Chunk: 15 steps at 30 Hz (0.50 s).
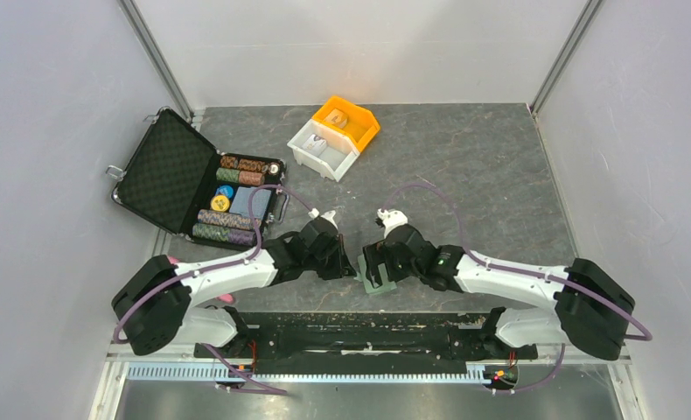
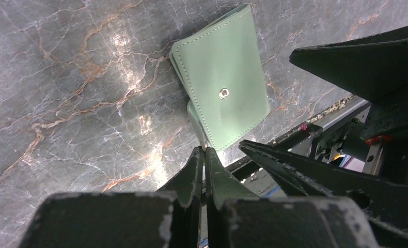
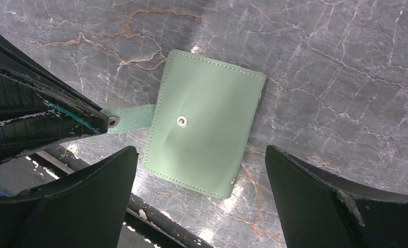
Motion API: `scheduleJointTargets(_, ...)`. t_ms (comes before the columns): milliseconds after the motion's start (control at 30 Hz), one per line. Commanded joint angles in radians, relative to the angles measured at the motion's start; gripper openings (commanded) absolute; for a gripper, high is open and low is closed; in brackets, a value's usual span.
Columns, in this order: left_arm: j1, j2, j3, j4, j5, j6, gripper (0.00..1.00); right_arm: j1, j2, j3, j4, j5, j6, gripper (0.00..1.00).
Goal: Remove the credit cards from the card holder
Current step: Open the card holder at the center of the board.
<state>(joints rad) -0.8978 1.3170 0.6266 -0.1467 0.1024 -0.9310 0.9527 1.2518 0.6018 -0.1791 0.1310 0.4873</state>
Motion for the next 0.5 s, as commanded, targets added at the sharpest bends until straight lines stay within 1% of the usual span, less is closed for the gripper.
scheduleJointTargets(0, 0.003, -0.054, -0.015, -0.013, -0.035, -0.004, 0.02, 0.056, 0.048, 0.073, -0.041, 0.118, 0.024, 0.97)
scheduleJointTargets(233, 0.003, -0.064, -0.052, 0.005, -0.025, -0.006, 0.02, 0.143, 0.111, 0.133, -0.096, 0.219, 0.059, 0.98)
scheduleJointTargets(467, 0.003, -0.085, -0.062, -0.011, -0.040, 0.002, 0.02, 0.203, 0.172, 0.169, -0.111, 0.250, 0.088, 0.98)
